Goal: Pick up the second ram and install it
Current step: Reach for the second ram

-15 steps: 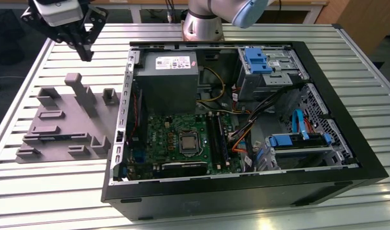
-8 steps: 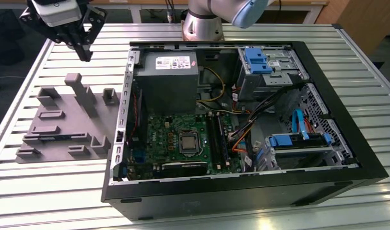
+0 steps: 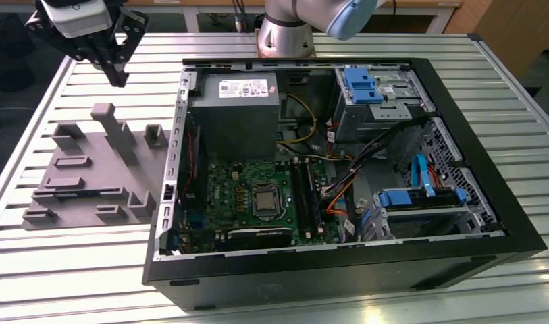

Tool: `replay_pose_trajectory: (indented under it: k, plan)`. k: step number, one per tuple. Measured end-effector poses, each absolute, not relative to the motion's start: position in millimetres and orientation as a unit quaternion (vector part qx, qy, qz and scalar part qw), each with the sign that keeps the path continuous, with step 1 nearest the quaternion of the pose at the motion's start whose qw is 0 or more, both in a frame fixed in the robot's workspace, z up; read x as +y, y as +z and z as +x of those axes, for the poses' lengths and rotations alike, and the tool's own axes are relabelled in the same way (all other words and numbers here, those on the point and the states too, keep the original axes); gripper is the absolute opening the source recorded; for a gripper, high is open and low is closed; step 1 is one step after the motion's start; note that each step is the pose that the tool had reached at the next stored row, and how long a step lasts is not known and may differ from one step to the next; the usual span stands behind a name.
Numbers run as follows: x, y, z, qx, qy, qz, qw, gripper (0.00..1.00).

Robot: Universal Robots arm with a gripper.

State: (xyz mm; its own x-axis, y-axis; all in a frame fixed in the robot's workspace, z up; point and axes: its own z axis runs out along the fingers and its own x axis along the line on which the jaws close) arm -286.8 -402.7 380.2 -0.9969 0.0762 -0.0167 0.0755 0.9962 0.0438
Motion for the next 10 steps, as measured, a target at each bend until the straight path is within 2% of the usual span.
replay_pose_trajectory:
  k: [10]
  plan:
    - [-402.7,379.3,-292.1,0.999,0.022,0.038,0.009,0.11]
